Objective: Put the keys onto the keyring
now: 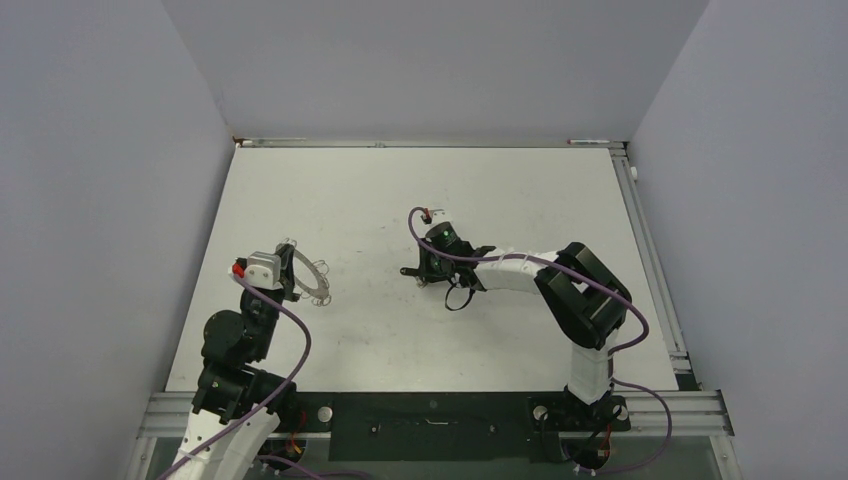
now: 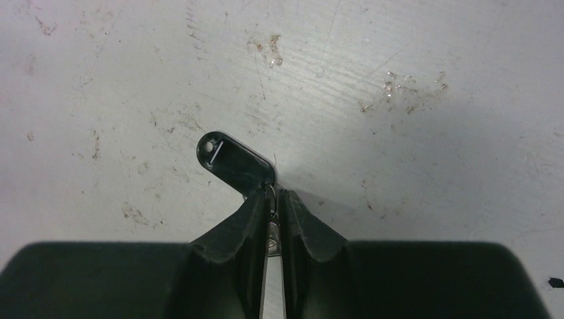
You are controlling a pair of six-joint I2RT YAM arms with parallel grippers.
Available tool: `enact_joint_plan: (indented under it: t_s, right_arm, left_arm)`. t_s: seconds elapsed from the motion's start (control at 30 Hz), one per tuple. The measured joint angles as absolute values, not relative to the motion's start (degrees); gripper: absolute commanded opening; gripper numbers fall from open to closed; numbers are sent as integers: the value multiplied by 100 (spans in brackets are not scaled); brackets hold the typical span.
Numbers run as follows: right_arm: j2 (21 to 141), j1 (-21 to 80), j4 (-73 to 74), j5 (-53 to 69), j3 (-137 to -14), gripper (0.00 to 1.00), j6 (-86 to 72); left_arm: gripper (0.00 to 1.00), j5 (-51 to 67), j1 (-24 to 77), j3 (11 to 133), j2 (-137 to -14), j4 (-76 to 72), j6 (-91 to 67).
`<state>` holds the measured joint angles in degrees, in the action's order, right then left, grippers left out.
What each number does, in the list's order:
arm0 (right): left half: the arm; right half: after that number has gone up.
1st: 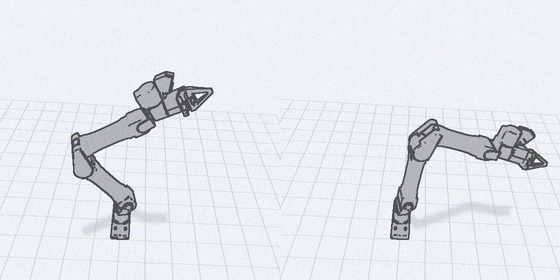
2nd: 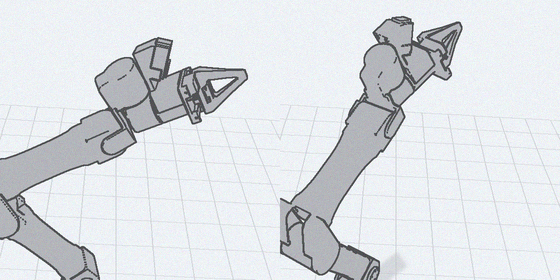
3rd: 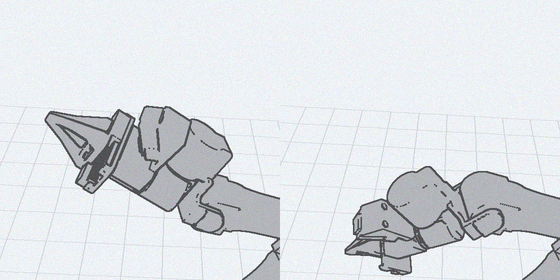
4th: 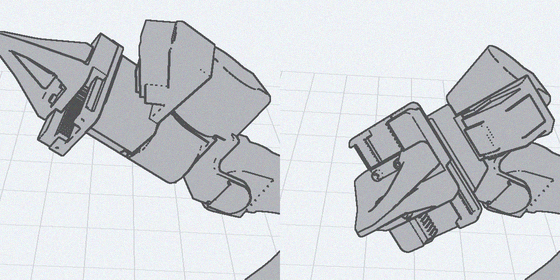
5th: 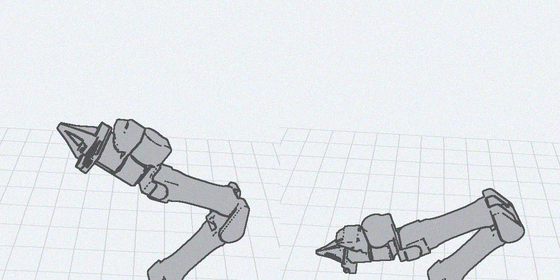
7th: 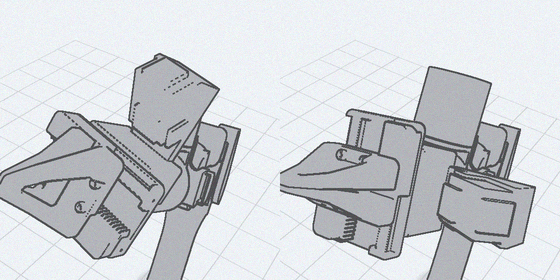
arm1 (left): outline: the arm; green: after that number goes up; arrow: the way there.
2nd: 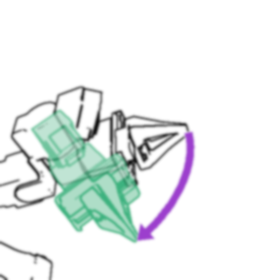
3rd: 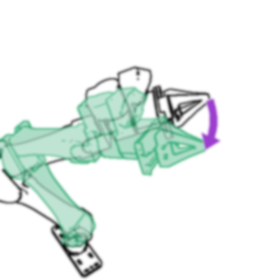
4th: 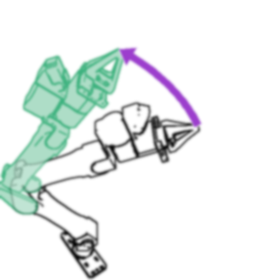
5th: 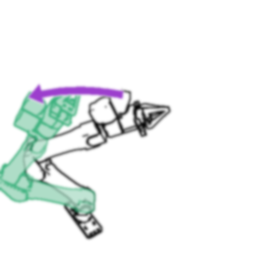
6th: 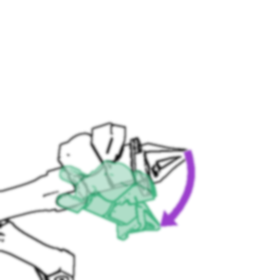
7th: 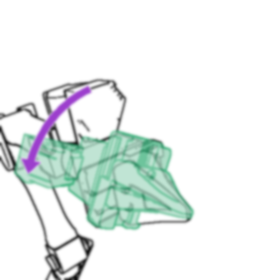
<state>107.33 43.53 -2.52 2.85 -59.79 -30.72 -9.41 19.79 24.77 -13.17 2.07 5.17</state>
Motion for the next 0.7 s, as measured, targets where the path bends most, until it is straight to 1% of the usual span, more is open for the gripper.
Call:
enact_joint_plan:
  t_s: [0.07,0.1,0.4,0.7]
  right_arm:
    - [10735,4351,-255,311,-5979,5,-3072]
    - [10735,4351,-257,333,-5979,5,-3070]
    - [10648,4348,-386,659,-5894,5,-2676]
    - [9734,4484,-244,1116,-5778,5,-1894]
  left_arm:
    - [0,-941,1979,2477,-1315,207,517]
    - [0,-941,1979,2477,-1313,207,519]
    - [0,-943,1979,2477,-1310,207,528]
    - [0,-982,1979,2477,-1280,204,541]
